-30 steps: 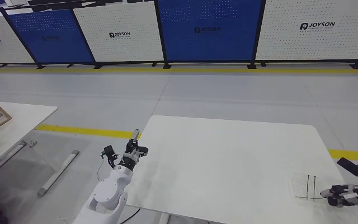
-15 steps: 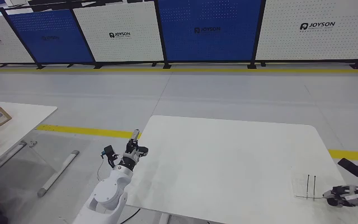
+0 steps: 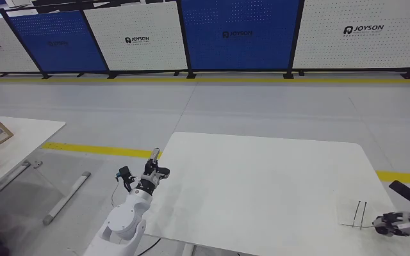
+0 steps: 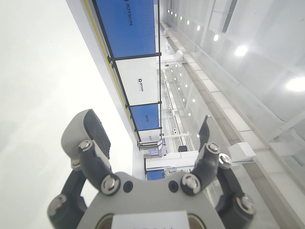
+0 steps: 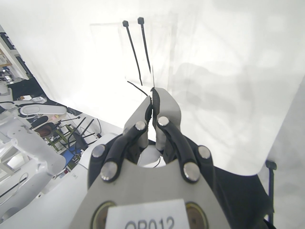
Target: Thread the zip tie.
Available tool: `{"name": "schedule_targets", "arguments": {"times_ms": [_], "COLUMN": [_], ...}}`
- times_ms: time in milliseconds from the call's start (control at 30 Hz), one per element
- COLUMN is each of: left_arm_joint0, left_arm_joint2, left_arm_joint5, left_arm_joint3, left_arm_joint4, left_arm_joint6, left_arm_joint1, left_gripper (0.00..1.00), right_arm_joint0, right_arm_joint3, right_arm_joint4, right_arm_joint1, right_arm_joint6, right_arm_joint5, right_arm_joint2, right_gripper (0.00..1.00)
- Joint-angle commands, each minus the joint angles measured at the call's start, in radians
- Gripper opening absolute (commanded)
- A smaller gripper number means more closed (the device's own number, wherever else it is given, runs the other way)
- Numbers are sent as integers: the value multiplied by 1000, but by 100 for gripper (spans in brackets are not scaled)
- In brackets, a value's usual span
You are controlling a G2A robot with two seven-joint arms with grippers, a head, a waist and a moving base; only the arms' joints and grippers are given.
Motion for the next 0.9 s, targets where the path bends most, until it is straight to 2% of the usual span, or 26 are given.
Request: {"name": "schedule_targets", "arguments": {"times_ms": [0,133,300,433,567,600,867], "left_arm_joint0": [0,0,0,0,0,0,0], "left_arm_joint2": [0,0,0,0,0,0,0], "left_arm_joint5": [0,0,0,0,0,0,0], "left_arm_joint3": [0,0,0,0,0,0,0], "left_arm_joint4": [0,0,0,0,0,0,0], "left_arm_joint6": [0,0,0,0,0,0,0], "left_arm_joint1": [0,0,0,0,0,0,0], "left_gripper": [100,100,100,100,100,100,100], "right_arm_joint0": [-7,-21,-75,-160,-265,-285,-285], "right_arm_joint3": [-4,-20,-32,-42,-85,-97,-97], "right_arm_joint4": [2,6,64,165,239,240,240], "right_arm_joint1": [3,11,27,42,54,57,57], "right_arm_joint6": [0,0,-25,-66,-69,-59,-59], "right_arm_joint5": [-2,-5,-49,-126,-209,-207,-207], "right_arm_joint2": [9,31,113,218,303,314,314], "right_gripper": [0,0,0,0,0,0,0]}}
